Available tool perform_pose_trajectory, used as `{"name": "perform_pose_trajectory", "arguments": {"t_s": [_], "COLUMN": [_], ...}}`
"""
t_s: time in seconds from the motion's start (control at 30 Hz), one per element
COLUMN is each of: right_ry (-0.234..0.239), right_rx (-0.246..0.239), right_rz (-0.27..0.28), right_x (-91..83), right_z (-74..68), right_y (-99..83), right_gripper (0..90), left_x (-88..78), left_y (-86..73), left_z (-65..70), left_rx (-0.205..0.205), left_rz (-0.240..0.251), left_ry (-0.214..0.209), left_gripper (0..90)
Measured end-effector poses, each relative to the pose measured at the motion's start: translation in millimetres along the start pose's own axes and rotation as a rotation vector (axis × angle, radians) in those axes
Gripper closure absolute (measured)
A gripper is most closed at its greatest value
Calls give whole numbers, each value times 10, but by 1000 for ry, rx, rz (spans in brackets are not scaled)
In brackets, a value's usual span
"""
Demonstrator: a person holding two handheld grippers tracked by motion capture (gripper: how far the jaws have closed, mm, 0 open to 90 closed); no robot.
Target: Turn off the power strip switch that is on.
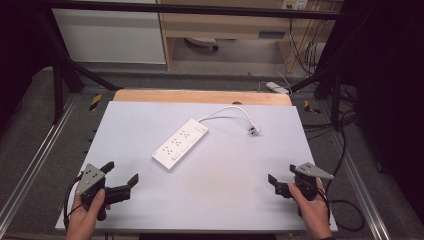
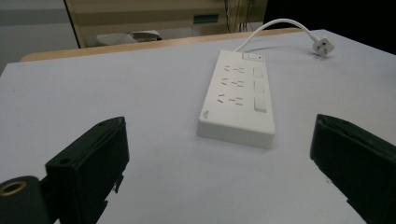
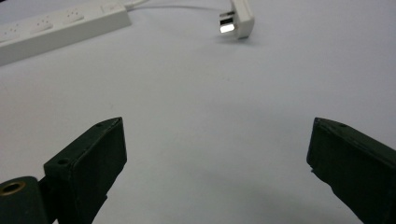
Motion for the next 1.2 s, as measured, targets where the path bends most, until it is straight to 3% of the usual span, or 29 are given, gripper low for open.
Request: {"name": "perform_pose_trajectory", "arguments": {"t_s": [0.5,1.2], "right_ry": [7,49], "right_rx": [-18,-34], "right_rz": [74,202], "right_x": [-74,-167], "right_z": [22,-51], "right_y": [41,164], "right_gripper": [95,59], "left_x": [-7,1], "left_y": [4,-1], "left_z": [-3,2], "left_rx": [-6,-5], "left_rz": [-3,-11], "left_ry": [-11,-14], "left_gripper": [44,44]}}
Point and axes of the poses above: each handheld gripper's, and its own axes: x roughly forward along the jaws, y roughly out of its top, z roughly to its right, the point moved 1 cm from there along x, roughly forward along the jaws, and after that the axes turned 8 degrees about -x, right-handed, at the moved point
